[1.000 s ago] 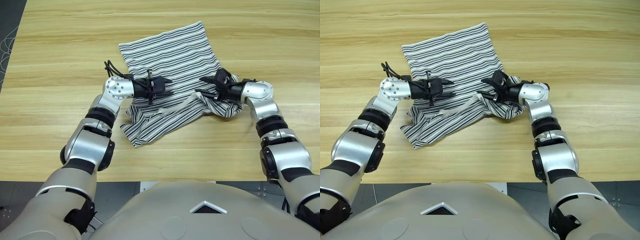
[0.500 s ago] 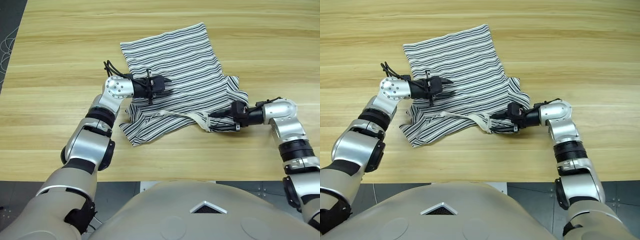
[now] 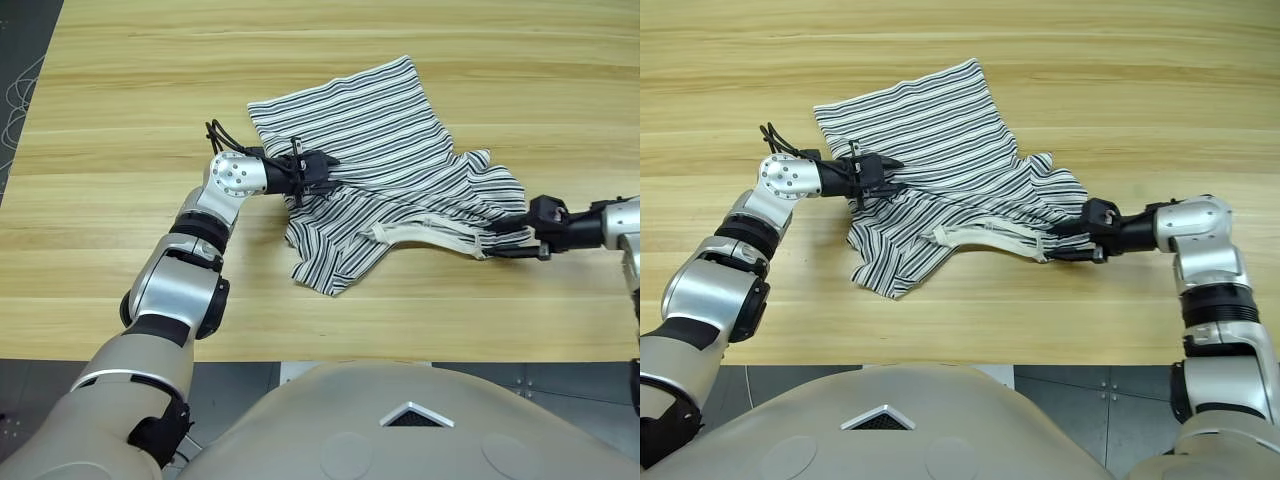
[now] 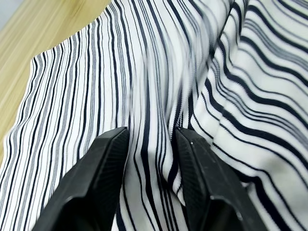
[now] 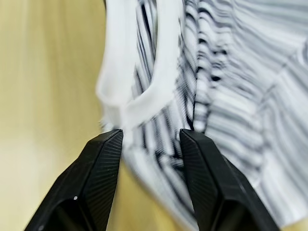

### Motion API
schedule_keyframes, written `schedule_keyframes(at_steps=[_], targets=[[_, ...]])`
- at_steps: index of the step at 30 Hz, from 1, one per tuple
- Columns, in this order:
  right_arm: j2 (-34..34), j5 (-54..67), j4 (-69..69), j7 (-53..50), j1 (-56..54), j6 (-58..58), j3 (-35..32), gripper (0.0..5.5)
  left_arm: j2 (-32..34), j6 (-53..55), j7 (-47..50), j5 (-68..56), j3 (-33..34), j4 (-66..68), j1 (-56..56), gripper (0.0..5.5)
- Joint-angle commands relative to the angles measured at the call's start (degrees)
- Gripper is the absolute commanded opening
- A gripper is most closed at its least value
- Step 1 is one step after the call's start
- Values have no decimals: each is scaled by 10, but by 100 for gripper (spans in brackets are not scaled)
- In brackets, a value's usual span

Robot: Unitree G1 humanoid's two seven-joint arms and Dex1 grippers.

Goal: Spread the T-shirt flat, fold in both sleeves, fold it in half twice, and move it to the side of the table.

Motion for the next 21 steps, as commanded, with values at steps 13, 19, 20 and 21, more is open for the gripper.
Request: schedule_keyframes(at_steps=[13, 19, 20, 21], targets=[[49, 158, -63, 8, -42, 87, -102, 218, 12, -24, -107, -68, 35, -91, 4, 183], [184, 93, 52, -151, -187, 32, -93, 218, 35, 7, -151, -121, 32, -277, 57, 183], [214, 59, 101, -197, -218, 6, -78, 218, 44, 17, -161, -126, 26, -311, 75, 183], [245, 14, 156, -253, -251, -23, -57, 218, 61, 36, -186, -140, 14, -361, 103, 183]])
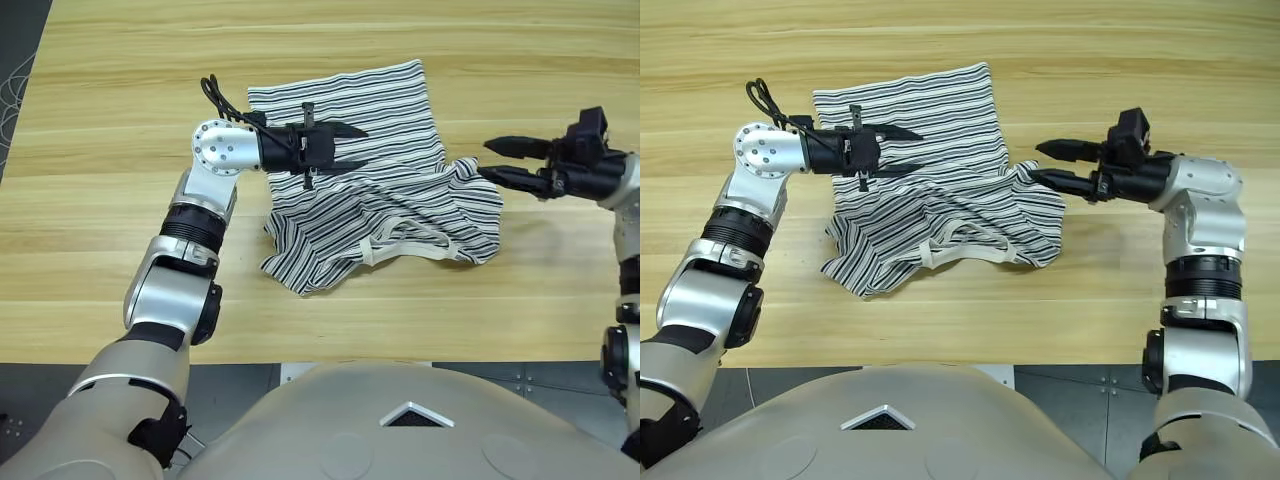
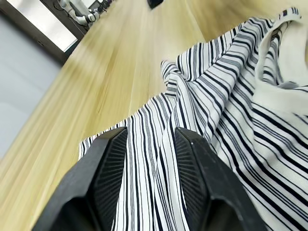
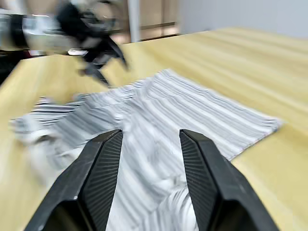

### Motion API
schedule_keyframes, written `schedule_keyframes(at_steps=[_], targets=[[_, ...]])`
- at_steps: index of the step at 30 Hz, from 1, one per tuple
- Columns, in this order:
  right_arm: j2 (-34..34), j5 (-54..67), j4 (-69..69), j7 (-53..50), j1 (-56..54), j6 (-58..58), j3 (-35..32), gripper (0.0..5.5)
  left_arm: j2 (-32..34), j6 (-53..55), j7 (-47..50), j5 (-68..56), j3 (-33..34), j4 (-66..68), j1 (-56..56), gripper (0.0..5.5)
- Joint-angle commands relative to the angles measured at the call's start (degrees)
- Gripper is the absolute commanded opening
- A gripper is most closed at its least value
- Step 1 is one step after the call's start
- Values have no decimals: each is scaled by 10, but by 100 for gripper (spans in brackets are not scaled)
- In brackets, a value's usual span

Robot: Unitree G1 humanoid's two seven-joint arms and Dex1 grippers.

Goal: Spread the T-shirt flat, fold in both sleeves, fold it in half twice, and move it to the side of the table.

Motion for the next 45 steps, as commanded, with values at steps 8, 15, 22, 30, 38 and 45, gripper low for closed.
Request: schedule_keyframes(at_steps=[8, 15, 22, 30, 38, 45], targets=[[220, -294, 384, -372, -224, -108, 137, 218, 172, 78, -113, 39, -107, -282, 237, 183], [204, -382, 438, -466, -233, -66, 173, 218, 243, 39, -77, 102, -130, -259, 307, 183], [179, -389, 444, -509, -232, -40, 150, 218, 265, 35, -59, 102, -135, -264, 324, 183], [213, -377, 416, -481, -229, -114, 132, 218, 340, 35, -23, 110, -76, -531, 372, 183], [211, -360, 374, -453, -222, -171, 111, 218, 331, 104, 4, 45, -15, -657, 341, 183], [167, -305, 238, -392, -154, -192, 74, 218, 228, 144, 55, 32, -14, -407, 228, 183]])
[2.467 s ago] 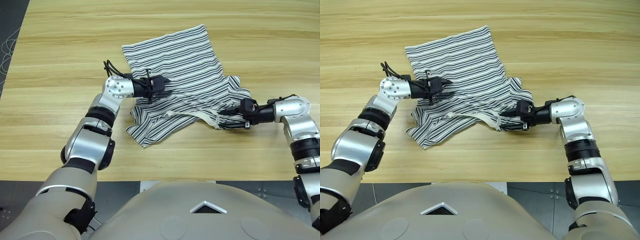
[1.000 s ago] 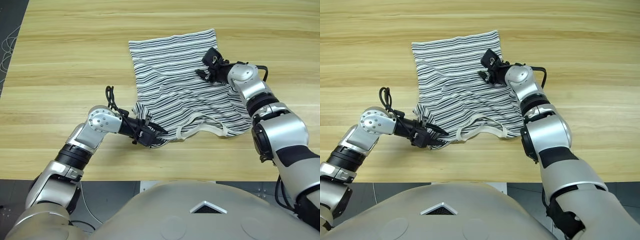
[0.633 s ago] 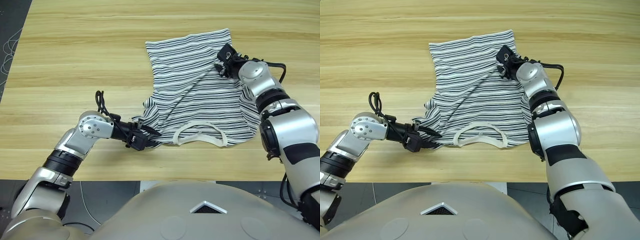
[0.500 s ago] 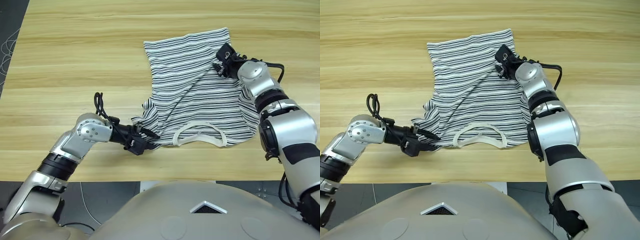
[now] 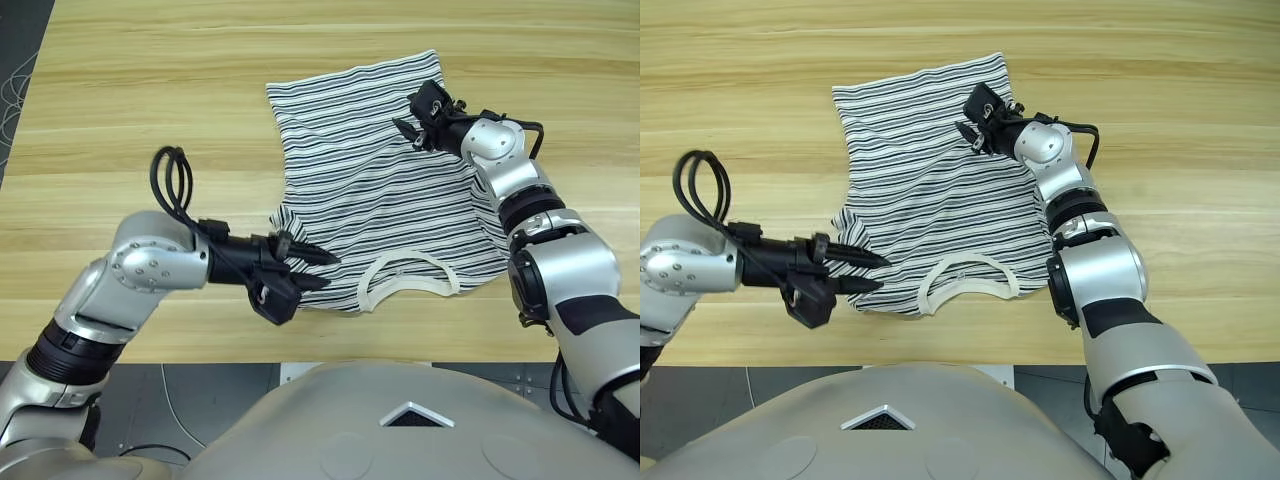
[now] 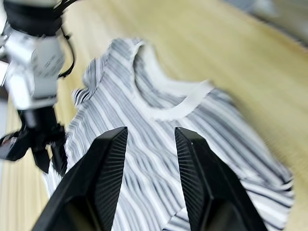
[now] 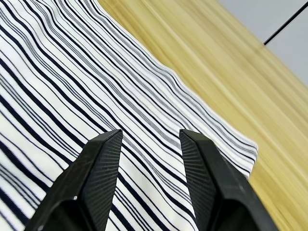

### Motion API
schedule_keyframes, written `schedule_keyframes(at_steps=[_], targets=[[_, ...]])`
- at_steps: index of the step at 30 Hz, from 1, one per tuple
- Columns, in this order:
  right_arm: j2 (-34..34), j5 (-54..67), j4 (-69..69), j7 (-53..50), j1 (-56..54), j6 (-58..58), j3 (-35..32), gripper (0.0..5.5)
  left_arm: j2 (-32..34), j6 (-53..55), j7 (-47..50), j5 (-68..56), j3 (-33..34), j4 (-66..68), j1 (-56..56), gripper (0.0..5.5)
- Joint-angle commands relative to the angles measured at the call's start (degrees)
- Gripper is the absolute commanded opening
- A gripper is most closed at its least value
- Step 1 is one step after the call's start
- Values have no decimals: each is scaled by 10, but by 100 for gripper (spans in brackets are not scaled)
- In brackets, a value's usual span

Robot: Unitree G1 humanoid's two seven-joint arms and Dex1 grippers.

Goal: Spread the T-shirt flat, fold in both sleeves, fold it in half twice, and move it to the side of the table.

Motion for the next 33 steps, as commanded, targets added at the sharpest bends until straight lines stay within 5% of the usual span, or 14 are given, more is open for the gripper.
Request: schedule_keyframes(at_steps=[1, 5, 9, 15, 33], targets=[[-40, 39, -96, 20, 42, 0, -34, 218, -83, -1, 47, 38, -18, 225, -75, 183], [-68, 62, -185, 28, 63, 32, -56, 218, -127, -81, 68, 135, -103, 424, -57, 183], [-88, 69, -243, 30, 72, 62, -65, 218, -52, -54, -114, 12, -136, 388, 17, 183], [-107, 83, -282, 25, 71, 88, -82, 218, 29, -47, -141, -27, -104, 381, 37, 183], [-95, 85, -399, 28, 151, 125, -65, 218, -12, -135, -2, 88, -100, 596, -105, 183]])
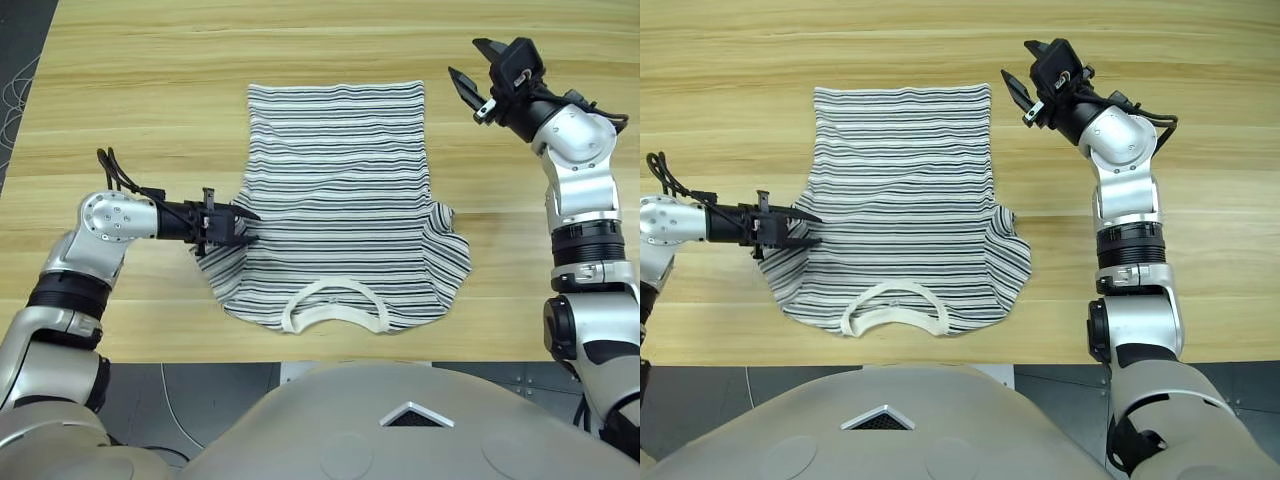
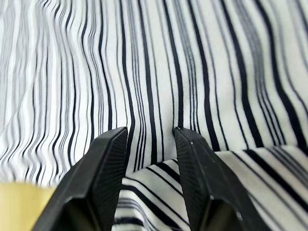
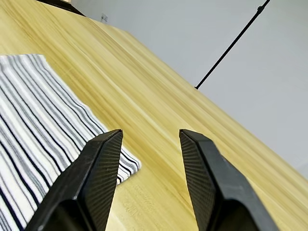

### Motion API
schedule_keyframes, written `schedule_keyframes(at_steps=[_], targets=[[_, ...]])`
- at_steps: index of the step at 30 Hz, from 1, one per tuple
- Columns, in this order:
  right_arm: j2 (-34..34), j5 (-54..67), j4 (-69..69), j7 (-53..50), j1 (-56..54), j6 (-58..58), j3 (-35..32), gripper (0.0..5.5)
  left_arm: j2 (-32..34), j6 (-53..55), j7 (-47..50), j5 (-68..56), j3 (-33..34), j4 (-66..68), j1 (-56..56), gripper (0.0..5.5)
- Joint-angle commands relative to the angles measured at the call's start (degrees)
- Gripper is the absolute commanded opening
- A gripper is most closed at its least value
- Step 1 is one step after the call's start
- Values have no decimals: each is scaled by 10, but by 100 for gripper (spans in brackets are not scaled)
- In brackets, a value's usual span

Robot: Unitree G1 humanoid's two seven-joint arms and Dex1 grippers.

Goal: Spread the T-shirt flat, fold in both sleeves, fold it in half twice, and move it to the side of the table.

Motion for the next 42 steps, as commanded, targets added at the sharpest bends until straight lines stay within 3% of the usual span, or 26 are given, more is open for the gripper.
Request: schedule_keyframes(at_steps=[1, 4, 10, 14, 21, 25, 31, 42], targets=[[4, 6, -22, 2, 4, 12, 6, 218, -18, 5, 1, 83, -37, 67, 18, 183], [3, 7, -28, 4, 8, 15, 8, 218, -22, -5, -15, 58, -31, 42, 29, 183], [2, 9, -49, 8, 18, 17, 16, 218, 2, 74, -84, -108, 37, -141, 39, 183], [4, 8, -72, 7, 28, 22, 24, 218, 22, 68, -74, -86, 86, -109, 8, 183], [-2, 8, -100, 6, 49, 27, 25, 218, 16, 62, -28, -22, 109, 5, 5, 183], [-3, 5, -98, 4, 51, 27, 25, 218, 38, 184, -118, -119, 140, -47, 88, 183], [-10, 2, -113, -10, 71, 32, 19, 218, 58, 341, -218, -197, 196, -31, 72, 183], [-14, -2, -121, -16, 80, 33, 23, 218, 41, 377, -261, -171, 201, 31, 70, 183]])
